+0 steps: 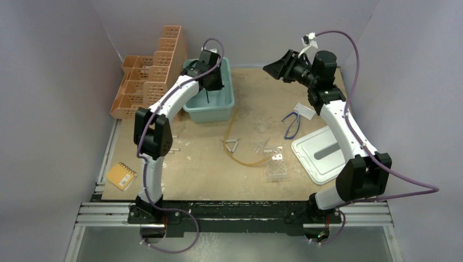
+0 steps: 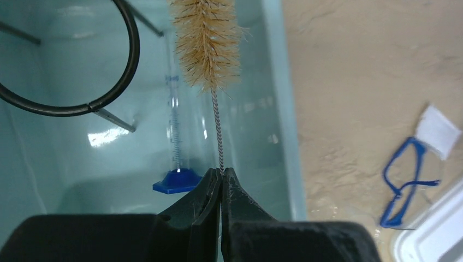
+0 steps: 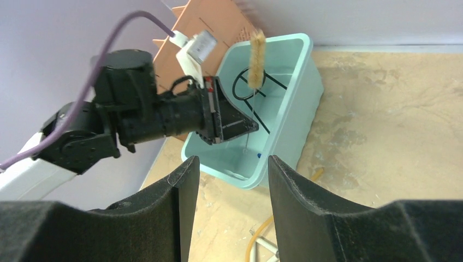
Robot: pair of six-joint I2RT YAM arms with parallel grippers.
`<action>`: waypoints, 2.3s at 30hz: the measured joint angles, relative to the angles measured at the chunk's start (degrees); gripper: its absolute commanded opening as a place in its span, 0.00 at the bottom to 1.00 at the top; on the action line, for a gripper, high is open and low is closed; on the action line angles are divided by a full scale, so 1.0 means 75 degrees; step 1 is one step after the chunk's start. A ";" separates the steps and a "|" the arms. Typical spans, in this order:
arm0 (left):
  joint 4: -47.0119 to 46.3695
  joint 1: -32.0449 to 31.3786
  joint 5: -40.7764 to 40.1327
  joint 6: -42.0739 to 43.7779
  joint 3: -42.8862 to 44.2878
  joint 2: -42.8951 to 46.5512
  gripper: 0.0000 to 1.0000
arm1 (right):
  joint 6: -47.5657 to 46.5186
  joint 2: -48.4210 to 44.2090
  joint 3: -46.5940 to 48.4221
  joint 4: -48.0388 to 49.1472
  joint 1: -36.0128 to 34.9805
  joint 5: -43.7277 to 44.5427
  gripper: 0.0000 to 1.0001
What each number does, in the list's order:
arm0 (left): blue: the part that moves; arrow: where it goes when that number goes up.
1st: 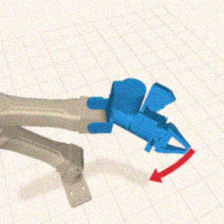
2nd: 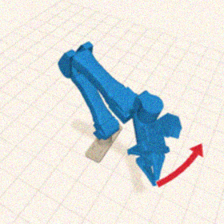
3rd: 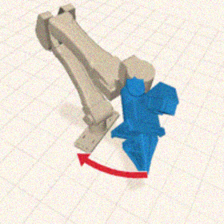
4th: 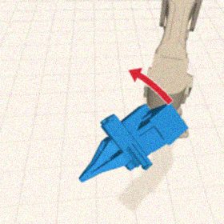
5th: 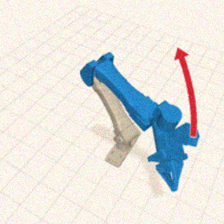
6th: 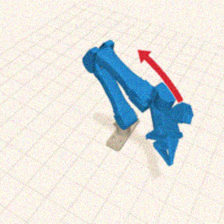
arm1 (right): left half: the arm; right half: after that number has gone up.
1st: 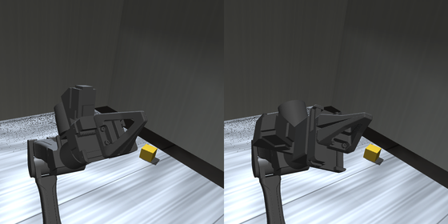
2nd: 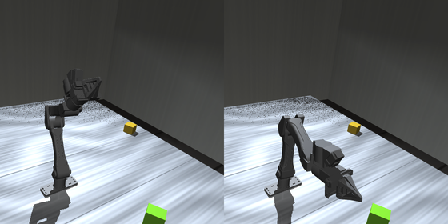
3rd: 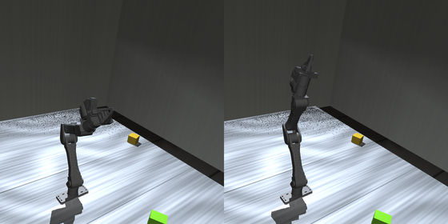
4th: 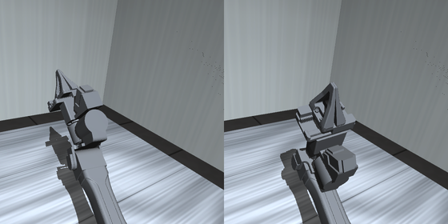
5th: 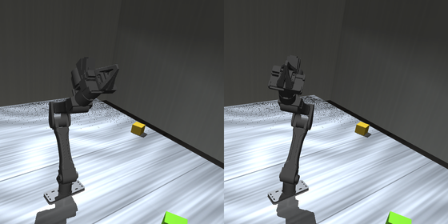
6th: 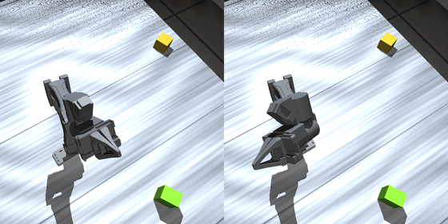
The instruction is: Organize the chemistry lab equipment
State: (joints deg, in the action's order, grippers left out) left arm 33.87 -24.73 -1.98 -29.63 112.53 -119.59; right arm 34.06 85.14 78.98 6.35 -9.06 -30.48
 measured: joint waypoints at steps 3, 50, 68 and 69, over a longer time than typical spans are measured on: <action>0.0481 0.0038 -0.0058 0.0085 0.0122 -0.0458 0.00 | -0.0047 0.0000 -0.0038 -0.0064 0.0000 0.0143 0.52; -0.0254 0.0038 -0.1300 0.0688 -0.3171 0.4001 0.52 | -0.1728 0.0251 0.0058 -0.2250 -0.2130 0.3040 0.58; -0.1673 0.0038 -0.2669 -0.0149 -0.6548 0.7449 0.51 | -0.2897 0.1547 -0.1107 -0.3235 -0.5896 0.4794 0.27; -0.1693 0.0038 -0.2687 -0.0169 -0.6577 0.7449 0.51 | -0.2900 0.1725 -0.1122 -0.3174 -0.5971 0.4849 0.26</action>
State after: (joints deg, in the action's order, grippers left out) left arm 21.17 -24.45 -22.13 -30.89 63.20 -63.72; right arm 12.32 98.08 70.57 -17.45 -53.84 5.89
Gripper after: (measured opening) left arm 0.511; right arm 0.284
